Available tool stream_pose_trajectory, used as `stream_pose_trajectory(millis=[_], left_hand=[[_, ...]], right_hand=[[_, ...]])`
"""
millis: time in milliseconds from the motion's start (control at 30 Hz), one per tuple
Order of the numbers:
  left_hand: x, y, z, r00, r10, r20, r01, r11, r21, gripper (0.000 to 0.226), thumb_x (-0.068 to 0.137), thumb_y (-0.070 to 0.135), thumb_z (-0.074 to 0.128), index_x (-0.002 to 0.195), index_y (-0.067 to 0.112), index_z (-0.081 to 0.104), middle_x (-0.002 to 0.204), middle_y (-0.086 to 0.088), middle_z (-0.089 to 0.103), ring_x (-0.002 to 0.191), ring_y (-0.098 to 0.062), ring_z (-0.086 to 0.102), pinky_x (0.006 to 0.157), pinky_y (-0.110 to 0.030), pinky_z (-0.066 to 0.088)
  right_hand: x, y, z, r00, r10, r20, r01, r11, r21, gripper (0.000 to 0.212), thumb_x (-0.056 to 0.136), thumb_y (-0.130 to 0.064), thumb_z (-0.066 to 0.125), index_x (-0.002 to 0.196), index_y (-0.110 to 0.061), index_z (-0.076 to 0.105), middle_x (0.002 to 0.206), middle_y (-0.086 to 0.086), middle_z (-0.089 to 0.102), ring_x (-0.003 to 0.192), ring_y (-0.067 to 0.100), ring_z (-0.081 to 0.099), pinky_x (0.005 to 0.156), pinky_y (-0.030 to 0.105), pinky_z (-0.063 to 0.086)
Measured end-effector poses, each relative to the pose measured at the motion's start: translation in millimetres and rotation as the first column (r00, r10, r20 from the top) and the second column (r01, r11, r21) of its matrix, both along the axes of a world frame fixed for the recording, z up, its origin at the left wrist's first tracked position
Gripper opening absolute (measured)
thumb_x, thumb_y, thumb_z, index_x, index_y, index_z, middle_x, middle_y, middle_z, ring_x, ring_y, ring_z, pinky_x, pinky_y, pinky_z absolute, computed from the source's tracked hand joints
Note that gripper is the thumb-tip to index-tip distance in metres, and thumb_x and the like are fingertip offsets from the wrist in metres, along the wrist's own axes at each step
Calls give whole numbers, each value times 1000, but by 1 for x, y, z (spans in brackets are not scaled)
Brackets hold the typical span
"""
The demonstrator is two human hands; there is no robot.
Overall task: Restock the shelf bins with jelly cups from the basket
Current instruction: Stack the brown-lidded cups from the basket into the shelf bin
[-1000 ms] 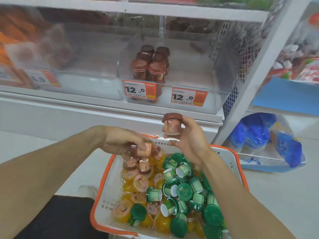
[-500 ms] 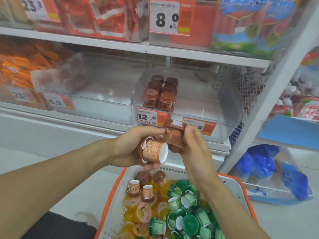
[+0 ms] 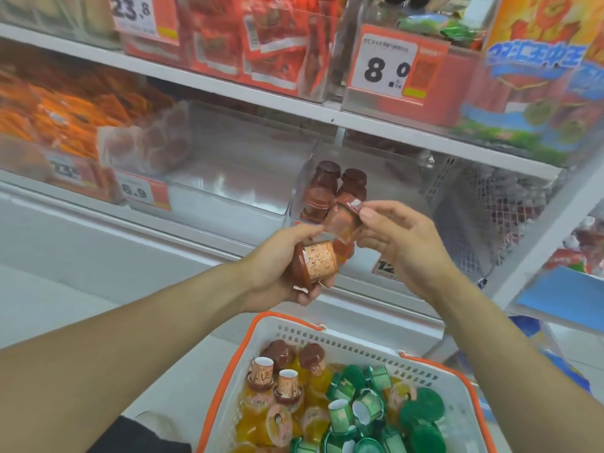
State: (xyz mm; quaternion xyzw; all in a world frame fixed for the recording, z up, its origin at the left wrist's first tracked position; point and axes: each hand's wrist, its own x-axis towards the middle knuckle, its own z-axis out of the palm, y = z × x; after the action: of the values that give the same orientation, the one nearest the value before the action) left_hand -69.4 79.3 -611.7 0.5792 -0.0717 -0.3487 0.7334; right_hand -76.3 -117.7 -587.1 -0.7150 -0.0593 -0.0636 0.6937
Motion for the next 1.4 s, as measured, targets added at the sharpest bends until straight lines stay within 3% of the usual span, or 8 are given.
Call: stream_pose_trajectory(millis=[133,500,633,933,1100,1233,1333,1400], left_hand=[[7,14,1,998,65,-7,-63,989,131,47,96,43,41,77,11,70,68,-15,63,52,-24,48,45,-23,30],[20,33,-10,995,94,28,-98,942,322,28,92,29,45,98,7,61,73,-18,63,51,-25,56,36,-19,27],[23,30,-13,992,100,73,-120,922,368,37,94,37,53,116,8,62,77,-17,67,50,-20,54,34,-19,26],[25,21,-15,976,175,133,-214,895,392,46,88,53,66,110,12,66,75,-11,71,51,-15,52,37,-20,28],[25,19,-15,952,287,104,-305,898,317,46,82,46,77,113,14,63,93,-9,77,70,-26,74,45,-24,44],[25,15,-18,928,334,166,-370,882,293,54,72,39,87,109,11,58,95,-12,75,67,-20,69,49,-24,41],[24,13,-18,887,372,273,-446,843,301,53,65,37,92,100,15,57,89,-8,75,64,-14,64,54,-22,44],[24,15,-17,835,377,400,-512,799,314,53,61,33,94,97,18,58,88,-1,72,72,-12,66,64,-21,50]], right_hand=[[43,0,2,993,-103,59,114,966,-230,26,79,-28,83,99,-13,75,89,13,76,87,41,71,87,55,57],[98,15,-25,995,-98,-18,63,757,-651,25,73,-31,88,91,-27,71,91,-6,74,84,13,72,89,39,58],[102,18,-24,991,-83,-105,-1,779,-627,23,74,-28,87,92,-25,72,97,0,73,94,20,70,91,40,56],[99,27,-24,989,-128,-68,60,789,-611,10,84,-28,78,84,-23,70,81,-4,70,70,10,63,73,29,53],[101,29,-24,992,-125,-7,86,719,-689,10,82,-31,80,83,-28,70,87,-1,72,78,13,65,75,28,52],[97,33,-19,992,-128,13,91,626,-775,10,85,-33,75,93,-26,73,89,-5,69,78,5,60,63,15,40],[86,36,-13,979,-109,171,203,487,-850,13,91,-32,65,95,-24,74,89,-6,68,80,9,59,74,22,47],[71,39,-7,934,-93,346,343,509,-789,16,92,-31,62,89,-22,74,79,-14,62,72,6,58,72,20,47]])
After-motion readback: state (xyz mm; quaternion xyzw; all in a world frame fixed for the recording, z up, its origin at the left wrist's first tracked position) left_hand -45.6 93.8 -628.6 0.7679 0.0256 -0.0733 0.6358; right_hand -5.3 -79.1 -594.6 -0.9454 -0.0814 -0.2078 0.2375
